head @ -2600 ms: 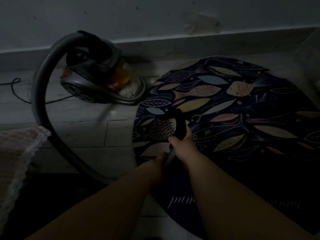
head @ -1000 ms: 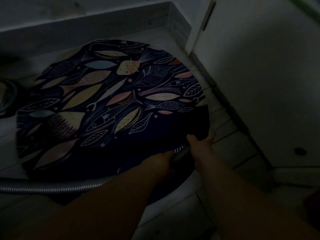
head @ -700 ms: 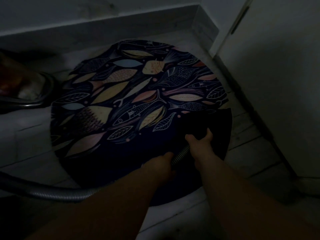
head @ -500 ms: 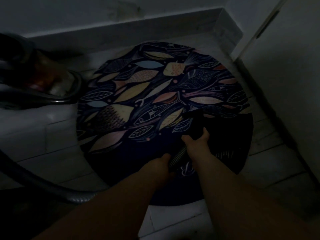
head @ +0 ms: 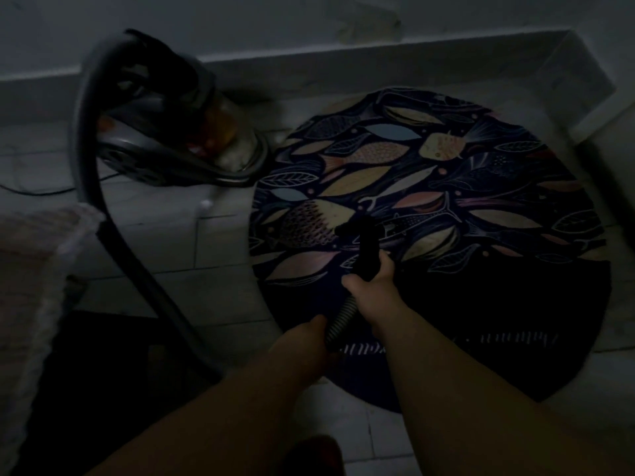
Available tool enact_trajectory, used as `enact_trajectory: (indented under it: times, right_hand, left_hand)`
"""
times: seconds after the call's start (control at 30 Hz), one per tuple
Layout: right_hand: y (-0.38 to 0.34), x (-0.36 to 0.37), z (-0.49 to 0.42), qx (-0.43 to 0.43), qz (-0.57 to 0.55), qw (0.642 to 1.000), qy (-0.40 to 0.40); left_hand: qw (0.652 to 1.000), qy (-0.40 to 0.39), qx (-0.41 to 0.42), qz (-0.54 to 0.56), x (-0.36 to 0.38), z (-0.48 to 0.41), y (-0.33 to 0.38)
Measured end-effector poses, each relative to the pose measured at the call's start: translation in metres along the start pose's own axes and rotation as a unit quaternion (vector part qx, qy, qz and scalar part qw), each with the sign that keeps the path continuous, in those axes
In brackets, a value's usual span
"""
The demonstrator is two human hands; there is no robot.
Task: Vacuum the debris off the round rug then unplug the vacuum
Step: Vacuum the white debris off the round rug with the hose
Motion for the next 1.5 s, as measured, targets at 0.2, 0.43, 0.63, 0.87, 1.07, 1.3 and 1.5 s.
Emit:
enact_trajectory:
  times: [0.2,0.43,0.63,0.87,1.07,1.3,1.5]
  right_hand:
    - [0.009,0.036,0.009,-0.004,0.059,0.997,-0.045]
    - [0.021,0.037,0.016,-0.005,0.091,0.995,-0.047]
    - [0.025,0.008,0.018,-0.015,0.071,0.997,-0.037]
    - [0.040,-0.053,0.014,-0.008,0.042,0.999,0.000]
    - [0.058,-0.129,0.017,0.001,-0.004,0.999,0.034]
    - [0.096,-0.237,0.039,0.031,-0.074,0.992,0.102]
    - [0.131,-0.314,0.059,0.035,-0.111,0.979,0.166]
  left_hand:
    - [0.999,0.015,-0.009,0.028,0.006,0.023,-0.022]
    - [1.000,0.020,-0.013,0.015,0.018,0.034,-0.023]
    - [1.000,0.002,-0.006,-0.017,0.029,0.026,0.000]
    - [0.999,-0.030,0.008,-0.045,0.060,0.004,0.042]
    - [0.995,-0.062,0.039,-0.063,0.098,-0.020,0.097]
    - [0.989,-0.095,0.087,-0.067,0.153,-0.034,0.181]
    - [0.980,-0.132,0.132,-0.076,0.199,-0.039,0.240]
Point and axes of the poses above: each hand's wrist, its own z-axis away from the middle knuckle, its own x-axis out of the palm, y = z × x, the point moved 8 cm from there along -z, towards the middle knuckle, and after that the axes turned 15 degrees about x, right-handed, at the moved point
